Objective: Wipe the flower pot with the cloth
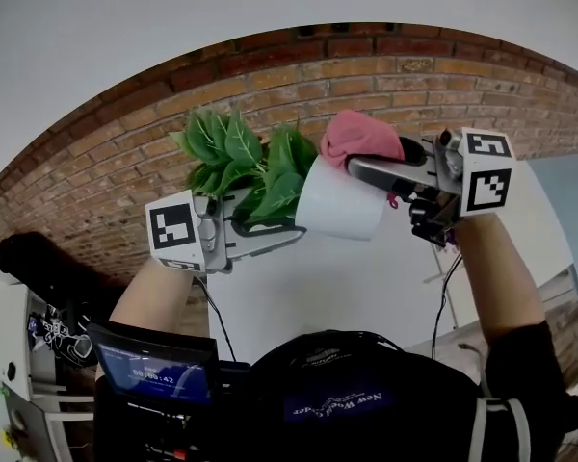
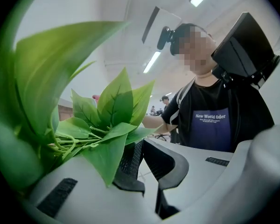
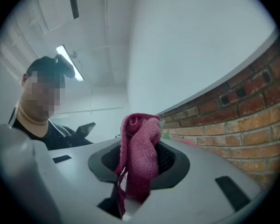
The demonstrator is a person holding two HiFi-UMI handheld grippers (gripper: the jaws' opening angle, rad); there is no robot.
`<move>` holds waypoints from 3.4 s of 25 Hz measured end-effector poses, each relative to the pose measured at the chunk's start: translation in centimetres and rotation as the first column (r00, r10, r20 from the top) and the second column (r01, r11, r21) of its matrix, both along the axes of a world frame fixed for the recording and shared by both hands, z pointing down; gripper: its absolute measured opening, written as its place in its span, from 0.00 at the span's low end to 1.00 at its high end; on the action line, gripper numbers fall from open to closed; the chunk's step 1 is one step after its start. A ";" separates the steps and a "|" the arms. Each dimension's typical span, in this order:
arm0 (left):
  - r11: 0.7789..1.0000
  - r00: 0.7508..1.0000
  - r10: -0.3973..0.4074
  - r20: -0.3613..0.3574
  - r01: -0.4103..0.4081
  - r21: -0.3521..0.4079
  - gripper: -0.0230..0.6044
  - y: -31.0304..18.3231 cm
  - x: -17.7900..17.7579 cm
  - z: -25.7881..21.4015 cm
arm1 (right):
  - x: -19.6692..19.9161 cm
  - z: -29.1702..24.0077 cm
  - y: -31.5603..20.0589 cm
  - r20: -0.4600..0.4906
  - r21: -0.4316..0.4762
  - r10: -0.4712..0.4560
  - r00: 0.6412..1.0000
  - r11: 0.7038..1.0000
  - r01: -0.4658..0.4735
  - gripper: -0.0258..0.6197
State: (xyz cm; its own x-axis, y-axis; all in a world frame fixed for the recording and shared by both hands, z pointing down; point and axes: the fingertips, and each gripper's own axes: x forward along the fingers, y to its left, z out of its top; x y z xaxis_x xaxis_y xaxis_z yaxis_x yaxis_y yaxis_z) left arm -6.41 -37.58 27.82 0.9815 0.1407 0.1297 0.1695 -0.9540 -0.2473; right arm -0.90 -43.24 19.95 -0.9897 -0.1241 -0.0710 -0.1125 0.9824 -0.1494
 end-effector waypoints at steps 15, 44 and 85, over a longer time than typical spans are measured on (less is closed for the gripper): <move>0.964 0.963 -0.266 0.036 0.266 0.004 0.05 -4.7 0.6 1.7 | -5.2 4.5 2.5 -0.403 0.556 0.307 0.862 0.830 -0.035 0.21; 0.960 0.944 -0.244 -0.222 0.202 -0.196 0.05 -4.7 -1.8 -3.7 | -4.0 9.4 0.5 -0.242 0.246 0.193 0.951 0.960 -0.132 0.21; 0.965 0.972 -0.229 0.052 0.234 -0.120 0.05 -4.0 -2.2 5.1 | 2.5 0.8 1.0 0.231 -0.054 0.036 0.972 0.998 -0.024 0.21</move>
